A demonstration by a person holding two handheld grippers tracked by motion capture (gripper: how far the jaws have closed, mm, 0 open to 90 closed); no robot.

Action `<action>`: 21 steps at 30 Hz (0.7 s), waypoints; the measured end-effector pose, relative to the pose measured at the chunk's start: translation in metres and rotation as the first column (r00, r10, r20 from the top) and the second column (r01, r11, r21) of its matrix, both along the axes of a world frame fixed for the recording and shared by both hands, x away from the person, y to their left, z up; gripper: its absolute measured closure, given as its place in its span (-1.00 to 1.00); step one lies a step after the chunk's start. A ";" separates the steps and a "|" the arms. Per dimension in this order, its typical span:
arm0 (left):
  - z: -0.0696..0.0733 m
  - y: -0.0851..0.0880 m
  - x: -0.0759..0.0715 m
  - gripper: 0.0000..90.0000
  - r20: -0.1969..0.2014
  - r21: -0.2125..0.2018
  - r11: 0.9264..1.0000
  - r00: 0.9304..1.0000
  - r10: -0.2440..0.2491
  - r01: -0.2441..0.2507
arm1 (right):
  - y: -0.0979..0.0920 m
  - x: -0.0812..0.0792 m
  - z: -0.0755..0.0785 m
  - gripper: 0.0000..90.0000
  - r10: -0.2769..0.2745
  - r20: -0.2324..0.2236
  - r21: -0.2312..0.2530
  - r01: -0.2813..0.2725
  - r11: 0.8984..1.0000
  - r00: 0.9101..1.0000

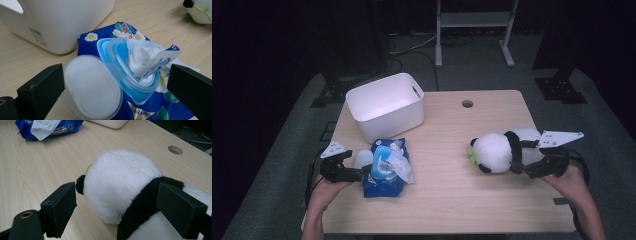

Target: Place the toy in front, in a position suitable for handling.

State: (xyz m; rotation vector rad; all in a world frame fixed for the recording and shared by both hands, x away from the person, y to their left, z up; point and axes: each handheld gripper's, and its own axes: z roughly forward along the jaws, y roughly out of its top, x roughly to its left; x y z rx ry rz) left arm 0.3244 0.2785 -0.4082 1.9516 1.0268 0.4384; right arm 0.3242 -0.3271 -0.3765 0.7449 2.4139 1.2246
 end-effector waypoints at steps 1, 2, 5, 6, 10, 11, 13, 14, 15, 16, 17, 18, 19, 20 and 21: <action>0.000 -0.001 0.000 -1.00 -0.001 -0.001 1.000 1.000 0.000 0.000 | 0.000 0.000 0.000 -0.67 0.001 -0.002 0.004 -0.001 1.000 1.000; 0.000 -0.001 0.001 -1.00 0.000 0.001 1.000 1.000 -0.003 0.003 | 0.000 0.000 0.000 -0.67 0.002 -0.002 0.004 -0.002 1.000 1.000; -0.001 -0.003 0.002 -1.00 -0.006 -0.001 1.000 1.000 -0.006 0.006 | 0.000 0.001 -0.001 -0.67 0.004 -0.006 0.001 -0.004 1.000 1.000; -0.001 -0.004 0.003 -1.00 -0.004 0.001 1.000 1.000 -0.010 0.010 | 0.000 0.002 -0.002 -0.67 0.004 -0.004 0.002 -0.004 1.000 1.000; -0.001 -0.007 0.004 -1.00 -0.007 0.002 1.000 1.000 -0.018 0.018 | 0.001 0.002 -0.002 -0.67 0.003 -0.007 0.003 -0.003 1.000 1.000; -0.001 -0.008 0.004 -1.00 -0.005 0.005 1.000 1.000 -0.020 0.020 | 0.001 0.002 -0.002 -0.67 0.004 -0.006 0.002 -0.004 1.000 1.000; 0.000 -0.009 0.004 -1.00 -0.003 0.005 1.000 1.000 -0.026 0.026 | 0.001 0.002 -0.002 -0.67 0.006 -0.004 -0.003 -0.006 1.000 1.000; 0.000 -0.009 0.005 -1.00 -0.005 0.008 1.000 1.000 -0.028 0.028 | 0.002 0.001 -0.002 -0.67 0.007 -0.002 -0.005 -0.007 1.000 1.000; 0.000 -0.010 0.005 -1.00 -0.005 0.003 1.000 1.000 -0.029 0.029 | 0.002 0.002 -0.001 -0.67 0.008 -0.001 -0.006 -0.008 1.000 1.000; 0.000 -0.011 0.006 -1.00 -0.004 0.004 0.999 0.999 -0.033 0.033 | 0.002 0.002 -0.001 -0.67 0.009 -0.001 -0.008 -0.009 1.000 1.000; -0.001 -0.011 0.006 -1.00 -0.004 0.009 0.999 0.999 -0.037 0.037 | 0.003 0.002 0.000 -0.67 0.011 0.002 -0.015 -0.011 1.000 1.000; -0.001 -0.012 0.006 -1.00 -0.005 0.010 0.999 0.999 -0.038 0.038 | 0.004 0.002 0.001 -0.67 0.012 0.003 -0.021 -0.012 1.000 1.000; -0.001 -0.012 0.007 -1.00 -0.006 0.008 0.999 0.999 -0.039 0.039 | 0.004 0.003 0.002 -0.67 0.013 0.009 -0.026 -0.013 1.000 1.000; -0.001 -0.013 0.007 -1.00 -0.007 0.006 0.999 0.999 -0.040 0.040 | 0.005 0.004 0.003 -0.67 0.012 0.010 -0.030 -0.011 0.999 1.000; -0.001 -0.013 0.007 -1.00 -0.009 0.006 0.999 0.999 -0.042 0.042 | 0.005 0.005 0.004 -0.67 0.015 0.014 -0.034 -0.015 0.999 1.000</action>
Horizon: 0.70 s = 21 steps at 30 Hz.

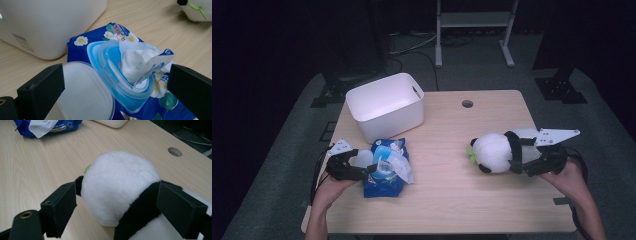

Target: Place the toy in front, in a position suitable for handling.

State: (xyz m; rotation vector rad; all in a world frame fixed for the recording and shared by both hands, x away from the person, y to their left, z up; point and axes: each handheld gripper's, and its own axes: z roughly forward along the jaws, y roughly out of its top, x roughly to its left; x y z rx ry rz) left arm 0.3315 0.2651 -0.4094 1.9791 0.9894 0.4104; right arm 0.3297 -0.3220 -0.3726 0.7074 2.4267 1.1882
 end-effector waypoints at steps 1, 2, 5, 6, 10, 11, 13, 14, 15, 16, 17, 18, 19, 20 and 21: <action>0.000 0.000 0.000 -1.00 -0.001 0.004 1.000 1.000 -0.003 0.003 | 0.001 0.002 0.001 -0.67 0.006 0.001 -0.003 -0.006 1.000 1.000; -0.001 0.000 0.000 -1.00 -0.002 0.004 1.000 1.000 -0.003 0.003 | 0.002 0.004 0.002 -0.67 0.011 -0.001 -0.011 -0.011 1.000 1.000; -0.001 -0.001 0.000 -1.00 -0.004 0.008 1.000 1.000 -0.004 0.004 | 0.004 0.011 0.006 -0.67 0.027 -0.002 -0.035 -0.027 0.999 1.000; 0.000 -0.001 0.000 -1.00 -0.004 0.005 1.000 1.000 -0.004 0.004 | 0.004 0.013 0.007 -0.67 0.027 -0.004 -0.043 -0.027 0.999 1.000; 0.001 -0.001 0.000 -1.00 -0.001 0.002 1.000 1.000 -0.006 0.006 | 0.007 0.022 0.011 -0.67 0.056 -0.010 -0.073 -0.056 0.996 0.998; 0.001 0.000 0.000 -1.00 0.000 0.003 1.000 1.000 -0.006 0.006 | 0.008 0.025 0.011 -0.67 0.058 -0.010 -0.077 -0.059 0.995 0.998; 0.001 0.000 0.000 -1.00 0.002 0.000 1.000 1.000 -0.005 0.005 | 0.008 0.029 0.012 -0.67 0.069 -0.016 -0.086 -0.070 0.994 0.997; 0.001 0.000 0.000 -1.00 0.004 0.000 1.000 1.000 -0.005 0.005 | 0.008 0.031 0.012 -0.67 0.070 -0.013 -0.095 -0.071 0.993 0.997; 0.001 0.000 0.000 -1.00 0.004 0.001 1.000 1.000 -0.006 0.006 | 0.008 0.034 0.011 -0.67 0.071 -0.016 -0.096 -0.072 0.993 0.997; 0.001 0.000 0.000 -1.00 0.004 0.001 1.000 1.000 -0.006 0.006 | 0.008 0.036 0.011 -0.67 0.076 -0.024 -0.098 -0.078 0.992 0.997; 0.001 0.000 0.000 -1.00 0.002 0.000 1.000 1.000 -0.005 0.005 | 0.007 0.039 0.010 -0.67 0.077 -0.028 -0.109 -0.079 0.991 0.997; 0.001 0.000 0.000 -1.00 0.000 0.001 1.000 1.000 -0.008 0.008 | 0.007 0.041 0.009 -0.67 0.079 -0.031 -0.123 -0.082 0.989 0.996; 0.001 0.000 0.000 -1.00 -0.002 0.001 1.000 1.000 -0.009 0.009 | 0.008 0.044 0.007 -0.67 0.085 -0.040 -0.131 -0.089 0.987 0.996; 0.001 0.000 0.000 -1.00 -0.003 0.004 1.000 1.000 -0.009 0.009 | 0.008 0.046 0.006 -0.67 0.087 -0.044 -0.140 -0.093 0.986 0.995; 0.000 0.000 0.000 -1.00 -0.005 0.003 1.000 1.000 -0.008 0.008 | 0.008 0.049 0.005 -0.67 0.091 -0.046 -0.157 -0.097 0.983 0.995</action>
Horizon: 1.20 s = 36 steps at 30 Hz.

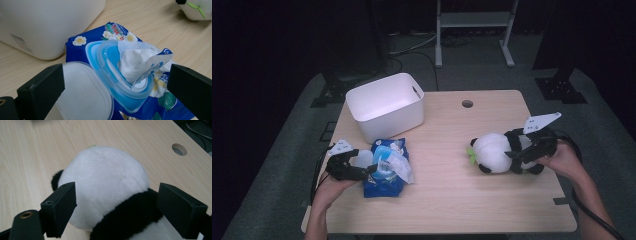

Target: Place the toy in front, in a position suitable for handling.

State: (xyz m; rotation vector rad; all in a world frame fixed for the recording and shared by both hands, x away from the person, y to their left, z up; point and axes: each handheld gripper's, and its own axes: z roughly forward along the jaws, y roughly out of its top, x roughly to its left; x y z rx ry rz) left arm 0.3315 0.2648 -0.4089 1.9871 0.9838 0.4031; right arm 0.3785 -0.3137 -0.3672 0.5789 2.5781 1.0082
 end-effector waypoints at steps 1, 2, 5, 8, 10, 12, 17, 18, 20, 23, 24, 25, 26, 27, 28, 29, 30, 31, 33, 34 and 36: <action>0.000 0.000 0.000 -1.00 0.000 -0.001 1.000 1.000 0.000 0.000 | 0.000 0.002 -0.001 -0.67 0.005 -0.002 -0.007 -0.005 1.000 1.000; 0.000 0.000 0.000 -1.00 -0.001 0.000 1.000 1.000 0.000 0.000 | 0.000 0.004 -0.001 -0.67 0.011 -0.003 -0.013 -0.011 1.000 1.000; -0.001 0.000 0.001 -0.99 -0.001 0.000 1.000 1.000 -0.004 0.004 | 0.001 0.011 -0.004 -0.67 0.027 -0.010 -0.051 -0.027 0.998 1.000; -0.001 -0.001 0.000 -1.00 -0.005 0.000 1.000 1.000 -0.005 0.005 | 0.002 0.017 -0.007 -0.67 0.041 -0.019 -0.083 -0.042 0.996 0.999; -0.001 -0.001 0.001 -1.00 -0.006 0.001 1.000 1.000 -0.007 0.007 | 0.002 0.021 -0.009 -0.67 0.053 -0.040 -0.080 -0.056 0.995 0.998; -0.001 -0.001 0.001 -1.00 -0.006 -0.001 1.000 1.000 -0.006 0.006 | 0.002 0.024 -0.011 -0.67 0.070 -0.057 -0.081 -0.074 0.994 0.996; -0.001 -0.001 0.000 -1.00 -0.005 -0.001 1.000 1.000 -0.008 0.008 | 0.004 0.031 -0.017 -0.65 0.097 -0.099 -0.073 -0.105 0.992 0.990; -0.001 -0.001 0.000 -1.00 -0.005 -0.001 1.000 1.000 -0.008 0.008 | 0.004 0.032 -0.019 -0.64 0.103 -0.103 -0.077 -0.111 0.991 0.989; -0.001 -0.001 0.000 -1.00 -0.004 -0.002 1.000 1.000 -0.008 0.008 | 0.006 0.034 -0.021 -0.60 0.116 -0.110 -0.078 -0.125 0.989 0.987; -0.001 -0.001 0.000 -1.00 -0.005 -0.003 1.000 1.000 -0.009 0.009 | 0.008 0.035 -0.023 -0.55 0.122 -0.119 -0.083 -0.132 0.988 0.985; -0.001 -0.002 0.000 -1.00 -0.006 -0.002 1.000 1.000 -0.013 0.013 | 0.010 0.035 -0.024 -0.51 0.120 -0.127 -0.090 -0.132 0.987 0.985; -0.001 -0.002 0.000 -1.00 -0.007 0.000 1.000 1.000 -0.013 0.013 | 0.011 0.035 -0.024 -0.49 0.121 -0.131 -0.094 -0.134 0.987 0.984; -0.001 -0.002 0.000 -1.00 -0.007 0.000 1.000 1.000 -0.013 0.013 | 0.011 0.035 -0.024 -0.46 0.124 -0.132 -0.096 -0.137 0.986 0.983; -0.001 -0.002 0.000 -1.00 -0.007 0.001 1.000 1.000 -0.015 0.015 | 0.011 0.035 -0.025 -0.44 0.128 -0.130 -0.098 -0.141 0.985 0.983; -0.001 -0.002 0.000 -1.00 -0.006 0.001 1.000 1.000 -0.014 0.014 | 0.012 0.034 -0.025 -0.40 0.126 -0.131 -0.101 -0.140 0.985 0.983; -0.001 -0.002 0.000 -1.00 -0.005 0.001 1.000 1.000 -0.015 0.015 | 0.012 0.034 -0.025 -0.37 0.126 -0.133 -0.103 -0.140 0.985 0.983; -0.001 -0.003 0.000 -1.00 -0.005 0.001 1.000 1.000 -0.014 0.014 | 0.013 0.033 -0.025 -0.32 0.129 -0.127 -0.109 -0.143 0.984 0.984; -0.001 -0.003 0.000 -1.00 -0.005 0.001 1.000 1.000 -0.014 0.014 | 0.014 0.032 -0.025 -0.29 0.128 -0.126 -0.113 -0.142 0.983 0.984; -0.001 -0.003 0.000 -0.99 -0.005 0.001 1.000 1.000 -0.014 0.014 | 0.015 0.031 -0.025 -0.23 0.130 -0.122 -0.127 -0.145 0.981 0.984; -0.001 -0.003 0.000 -1.00 -0.006 0.003 1.000 1.000 -0.017 0.017 | 0.016 0.031 -0.024 -0.18 0.129 -0.118 -0.136 -0.144 0.980 0.985; -0.001 -0.003 0.000 -1.00 -0.007 0.001 1.000 1.000 -0.017 0.017 | 0.018 0.030 -0.024 -0.12 0.124 -0.121 -0.148 -0.142 0.979 0.985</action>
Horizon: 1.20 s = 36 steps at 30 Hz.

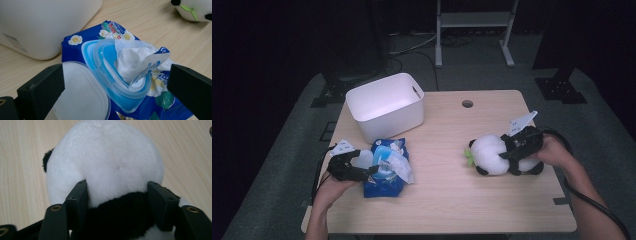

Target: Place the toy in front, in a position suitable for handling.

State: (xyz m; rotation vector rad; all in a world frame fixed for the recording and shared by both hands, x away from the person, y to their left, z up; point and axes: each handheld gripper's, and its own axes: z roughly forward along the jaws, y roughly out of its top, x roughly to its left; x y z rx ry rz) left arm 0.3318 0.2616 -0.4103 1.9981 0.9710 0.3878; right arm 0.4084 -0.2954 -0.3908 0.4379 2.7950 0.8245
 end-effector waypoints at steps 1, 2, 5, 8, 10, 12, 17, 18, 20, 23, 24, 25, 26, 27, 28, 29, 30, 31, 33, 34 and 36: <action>0.000 0.000 0.000 -1.00 0.000 0.000 1.000 1.000 0.000 0.000 | 0.001 -0.001 0.000 -0.09 -0.003 0.003 -0.007 0.003 1.000 1.000; 0.000 0.000 0.000 -1.00 -0.001 0.003 1.000 1.000 -0.001 0.001 | 0.002 -0.001 0.001 -0.06 -0.003 0.005 -0.012 0.003 1.000 1.000; -0.001 0.000 0.000 -1.00 -0.001 0.001 1.000 1.000 -0.001 0.001 | 0.003 -0.003 0.002 0.04 -0.005 0.014 -0.020 0.005 1.000 1.000; -0.001 -0.001 0.000 -1.00 -0.002 0.002 1.000 1.000 0.000 0.000 | 0.004 -0.006 0.003 0.17 -0.005 0.023 -0.026 0.006 1.000 1.000; 0.000 -0.001 0.000 -1.00 -0.001 0.003 1.000 1.000 -0.001 0.001 | 0.006 -0.008 0.004 0.24 -0.002 0.029 -0.037 0.003 0.999 1.000; 0.000 -0.001 0.000 -1.00 -0.001 0.000 1.000 1.000 0.000 0.000 | 0.007 -0.010 0.005 0.29 0.000 0.029 -0.041 0.001 0.999 1.000; 0.000 0.001 0.000 -0.99 0.000 -0.001 1.000 1.000 0.002 -0.002 | 0.006 -0.014 0.010 0.36 -0.012 0.033 -0.036 0.013 0.999 0.999; 0.000 0.001 0.000 -0.99 0.001 -0.003 1.000 1.000 0.004 -0.004 | 0.005 -0.015 0.012 0.38 -0.015 0.032 -0.031 0.016 0.999 0.999; 0.000 0.002 0.000 -1.00 -0.002 -0.005 1.000 1.000 0.005 -0.005 | 0.004 -0.016 0.013 0.40 -0.021 0.033 -0.020 0.021 1.000 0.999; 0.000 0.002 0.001 -1.00 -0.002 -0.003 1.000 1.000 0.005 -0.005 | 0.004 -0.017 0.014 0.42 -0.021 0.026 0.002 0.021 1.000 0.999; 0.000 0.002 0.001 -1.00 -0.003 -0.003 1.000 1.000 0.005 -0.005 | 0.005 -0.018 0.015 0.43 -0.021 0.019 0.010 0.021 1.000 1.000; 0.000 0.002 0.001 -1.00 -0.003 -0.003 1.000 1.000 0.005 -0.005 | 0.006 -0.018 0.015 0.43 -0.016 0.018 0.011 0.016 1.000 1.000; 0.000 0.002 0.001 -1.00 -0.003 -0.003 1.000 1.000 0.005 -0.005 | 0.008 -0.018 0.016 0.44 -0.014 0.016 0.015 0.013 1.000 1.000; 0.000 0.002 0.000 -1.00 -0.002 -0.006 1.000 1.000 0.006 -0.006 | 0.010 -0.019 0.016 0.44 -0.009 0.014 0.020 0.009 1.000 1.000; 0.000 0.002 0.000 -1.00 -0.002 -0.005 1.000 1.000 0.006 -0.006 | 0.012 -0.019 0.016 0.44 -0.002 0.005 0.026 0.002 1.000 1.000; 0.000 0.003 0.000 -1.00 -0.002 -0.005 1.000 1.000 0.008 -0.008 | 0.015 -0.019 0.017 0.44 0.000 0.005 0.032 -0.001 0.999 1.000; 0.000 0.003 0.000 -1.00 0.000 -0.006 1.000 1.000 0.008 -0.008 | 0.017 -0.020 0.017 0.44 0.001 -0.003 0.034 0.000 0.999 1.000; 0.000 0.003 0.000 -1.00 0.000 -0.007 1.000 1.000 0.007 -0.007 | 0.020 -0.020 0.017 0.44 0.009 0.000 0.034 -0.009 0.999 1.000; 0.000 0.003 0.000 -1.00 0.001 -0.005 1.000 1.000 0.006 -0.006 | 0.025 -0.021 0.018 0.45 0.019 0.000 0.031 -0.019 0.999 1.000; 0.000 0.003 0.000 -1.00 0.002 -0.004 1.000 1.000 0.005 -0.005 | 0.028 -0.021 0.019 0.46 0.021 -0.002 0.031 -0.021 0.999 1.000; 0.001 0.004 0.000 -1.00 0.001 -0.007 1.000 1.000 0.007 -0.007 | 0.033 -0.022 0.019 0.48 0.035 -0.005 0.033 -0.035 0.999 0.999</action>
